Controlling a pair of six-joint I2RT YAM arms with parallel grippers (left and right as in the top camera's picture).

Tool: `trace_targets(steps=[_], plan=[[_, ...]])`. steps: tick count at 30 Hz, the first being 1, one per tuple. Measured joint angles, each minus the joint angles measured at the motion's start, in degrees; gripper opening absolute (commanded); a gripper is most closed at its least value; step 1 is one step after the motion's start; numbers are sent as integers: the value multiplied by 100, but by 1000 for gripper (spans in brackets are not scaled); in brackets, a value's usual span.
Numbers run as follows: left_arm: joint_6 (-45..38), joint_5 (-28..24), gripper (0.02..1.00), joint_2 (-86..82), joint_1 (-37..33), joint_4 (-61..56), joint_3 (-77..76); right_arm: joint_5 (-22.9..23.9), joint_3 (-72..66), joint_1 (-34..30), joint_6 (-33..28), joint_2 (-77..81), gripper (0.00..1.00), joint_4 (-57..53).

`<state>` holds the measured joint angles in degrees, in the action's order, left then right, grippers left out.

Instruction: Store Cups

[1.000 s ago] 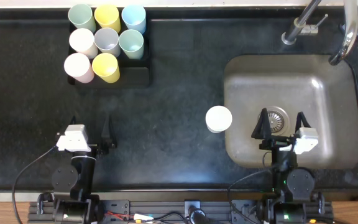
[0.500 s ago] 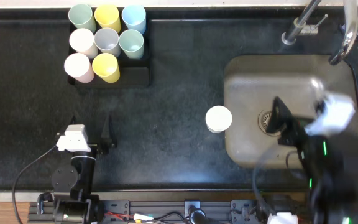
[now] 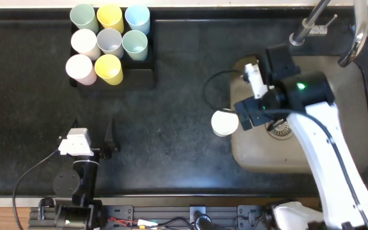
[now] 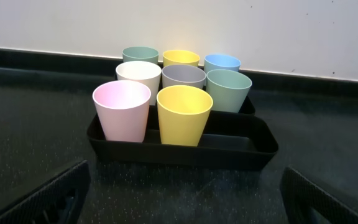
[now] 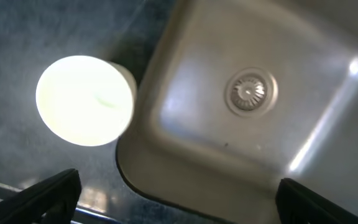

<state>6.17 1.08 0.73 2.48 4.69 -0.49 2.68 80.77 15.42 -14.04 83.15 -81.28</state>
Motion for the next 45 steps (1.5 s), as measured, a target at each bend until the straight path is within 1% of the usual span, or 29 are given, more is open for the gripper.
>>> trace_targets(steps=[5, 10, 16, 31, 32, 33, 34, 35, 40, 43, 45], plan=[[-2, 0, 998, 0, 0, 0, 0, -345, -304, 7, -546, 166, 996, 529], [-2, -2, 998, 0, 0, 0, 0, -619, -575, 7, -839, 398, 998, 612], [-2, 0, 1000, 0, 0, 0, 0, -789, -601, 4, -942, 817, 998, 697], [-4, 0, 998, 0, 0, 0, 0, -841, -601, 4, -1001, 1644, 1000, 1172], [-2, 0, 998, 2, 0, 0, 0, -841, -601, 4, -999, 1674, 925, 1174], [-4, 0, 998, 0, 0, 0, 0, -841, -603, 7, -1038, 1687, 735, 1191], [-4, -2, 998, 0, 0, 0, 0, -841, -603, 7, -1054, 1687, 426, 1204], [-2, -2, 998, 0, 0, -2, 0, -846, -603, 7, -1025, 1687, 47, 1215], [-4, 0, 998, 0, 0, 0, 0, -848, -601, 55, -916, 1687, 45, 1143], [-4, 0, 998, 0, 0, -2, 0, -844, -455, 212, -822, 1687, 45, 831], [-13, 0, 1000, 0, 0, 0, 0, -844, -79, 387, -715, 1687, 42, 466]])
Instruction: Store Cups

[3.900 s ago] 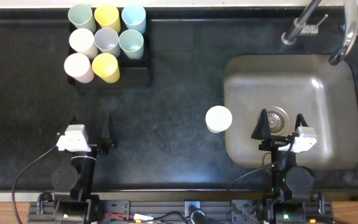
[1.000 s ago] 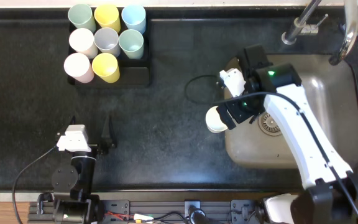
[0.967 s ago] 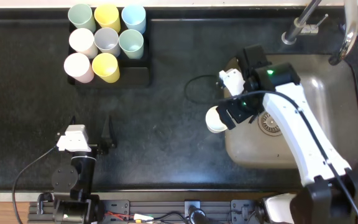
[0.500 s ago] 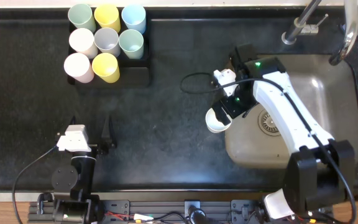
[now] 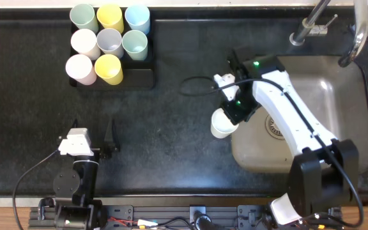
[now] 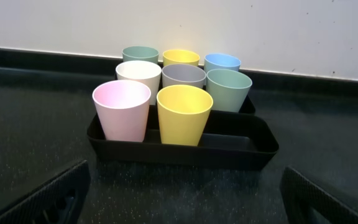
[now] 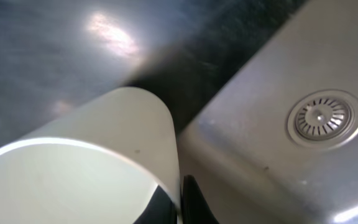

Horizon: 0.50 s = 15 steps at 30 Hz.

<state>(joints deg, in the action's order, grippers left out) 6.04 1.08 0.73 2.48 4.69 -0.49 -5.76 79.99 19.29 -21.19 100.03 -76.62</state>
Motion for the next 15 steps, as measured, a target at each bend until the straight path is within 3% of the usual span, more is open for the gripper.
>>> trace_targets(steps=[9, 15], plan=[[-9, 0, 998, 0, 0, -2, 0, 87, 4186, 927, 946, 549, 42, -909], [-9, 0, 1000, 0, 0, 0, 0, 538, 6859, 1478, 1572, 1993, 42, -970]])
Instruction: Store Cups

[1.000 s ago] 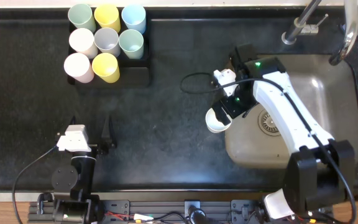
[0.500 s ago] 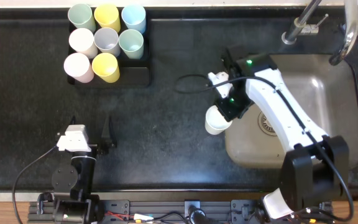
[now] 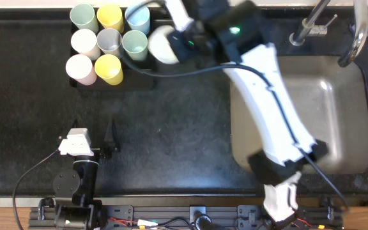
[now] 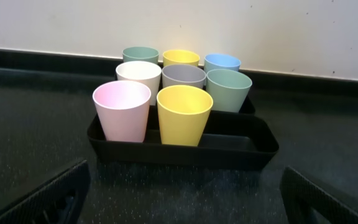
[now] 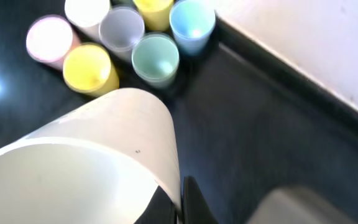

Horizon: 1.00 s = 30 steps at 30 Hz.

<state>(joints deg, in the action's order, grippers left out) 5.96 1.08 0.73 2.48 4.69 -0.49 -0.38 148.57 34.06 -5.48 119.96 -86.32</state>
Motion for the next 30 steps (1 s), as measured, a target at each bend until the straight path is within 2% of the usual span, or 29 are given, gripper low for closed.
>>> trace_targets(steps=[7, 14, 22, 30], plan=[[0, 0, 1000, 0, 0, 0, 0, 192, 254, 402, 267, 955, 45, 164], [0, 0, 998, 2, 0, 0, 0, 229, 254, 426, 352, 1443, 42, 339], [0, -2, 998, 0, 0, 0, 0, -92, 254, 428, 378, 1718, 45, 372], [0, 0, 998, 0, 0, 0, 0, -221, 254, 470, 374, 2114, 42, 275]])
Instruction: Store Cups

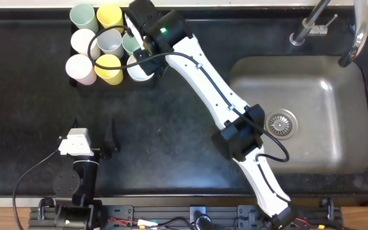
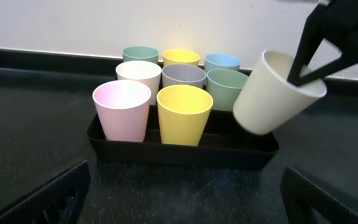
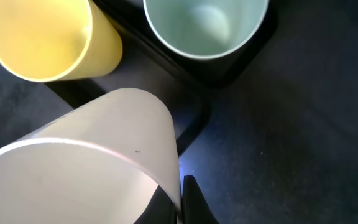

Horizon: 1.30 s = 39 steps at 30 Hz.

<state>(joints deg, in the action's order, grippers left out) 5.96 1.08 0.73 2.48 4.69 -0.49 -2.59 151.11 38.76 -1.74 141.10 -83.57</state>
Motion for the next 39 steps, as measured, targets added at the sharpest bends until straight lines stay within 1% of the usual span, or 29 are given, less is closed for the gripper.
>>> trace_targets(steps=[10, 22, 37, 38, 39], plan=[[0, 0, 998, 0, 0, 0, 0, -2, 0, -7, -24, 127, 42, 282], [0, 0, 998, 0, 0, 0, 0, 0, 0, -11, -59, 483, 42, 291], [0, 0, 1000, 0, 0, 0, 0, 0, -4, -15, -280, 664, 45, 304], [0, 0, 998, 0, 0, -2, 0, 2, -4, -15, -282, 664, 121, 304], [0, 0, 998, 0, 0, -2, 0, 2, -4, -17, -284, 664, 294, 304]])
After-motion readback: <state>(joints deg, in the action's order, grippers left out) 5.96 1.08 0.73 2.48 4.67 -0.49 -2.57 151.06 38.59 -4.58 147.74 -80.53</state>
